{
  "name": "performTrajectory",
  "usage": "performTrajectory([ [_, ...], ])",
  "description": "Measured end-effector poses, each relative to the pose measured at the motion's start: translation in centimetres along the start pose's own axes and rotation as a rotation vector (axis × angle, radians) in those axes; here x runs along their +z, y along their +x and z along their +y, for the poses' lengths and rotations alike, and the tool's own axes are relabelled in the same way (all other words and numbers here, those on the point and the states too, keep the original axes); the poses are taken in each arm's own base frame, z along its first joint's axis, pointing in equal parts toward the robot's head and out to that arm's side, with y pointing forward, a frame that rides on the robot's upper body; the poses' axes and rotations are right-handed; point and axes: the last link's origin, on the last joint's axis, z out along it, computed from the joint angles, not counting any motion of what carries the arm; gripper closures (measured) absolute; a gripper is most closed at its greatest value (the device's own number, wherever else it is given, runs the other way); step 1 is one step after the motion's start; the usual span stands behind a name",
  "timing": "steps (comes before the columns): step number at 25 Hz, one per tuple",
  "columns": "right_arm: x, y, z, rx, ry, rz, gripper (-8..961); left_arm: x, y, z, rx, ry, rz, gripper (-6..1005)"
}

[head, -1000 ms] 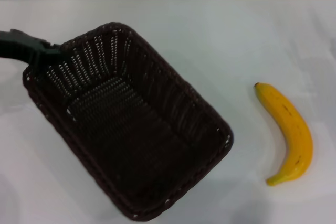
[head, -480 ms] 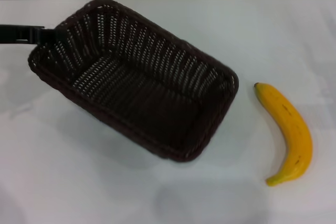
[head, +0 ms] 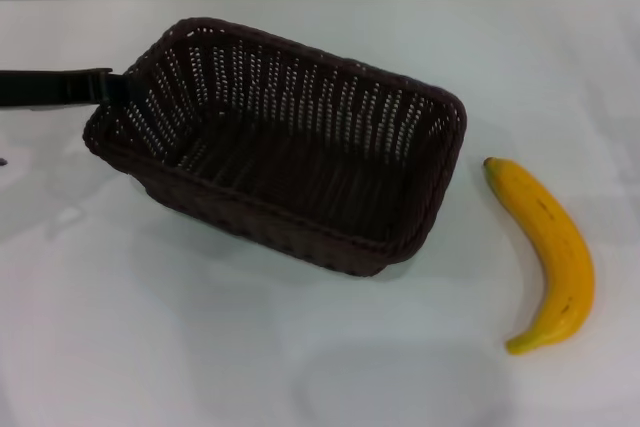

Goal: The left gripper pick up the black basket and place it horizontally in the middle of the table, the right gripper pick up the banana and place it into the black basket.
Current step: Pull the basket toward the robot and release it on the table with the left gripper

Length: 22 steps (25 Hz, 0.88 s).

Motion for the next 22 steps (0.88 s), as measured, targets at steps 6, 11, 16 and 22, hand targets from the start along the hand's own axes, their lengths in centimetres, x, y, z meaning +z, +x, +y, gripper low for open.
performTrajectory([
  [6,0.1,-0.1,0.1,-0.014,-0.015,0.001,123,0.2,-0.4,0.0,-0.106,-0.007,-0.008,823],
  [11,0.1,-0.1,0.1,-0.020,-0.018,0.005,125,0.7,-0.8,0.8,-0.152,-0.030,-0.042,822],
  [16,0.1,0.0,0.3,-0.026,-0.026,0.011,126,1.5,-1.3,1.3,-0.198,-0.054,-0.063,823],
  [22,-0.4,0.3,0.1,-0.024,-0.021,0.018,127,2.0,-2.3,1.8,-0.212,-0.119,-0.074,822],
])
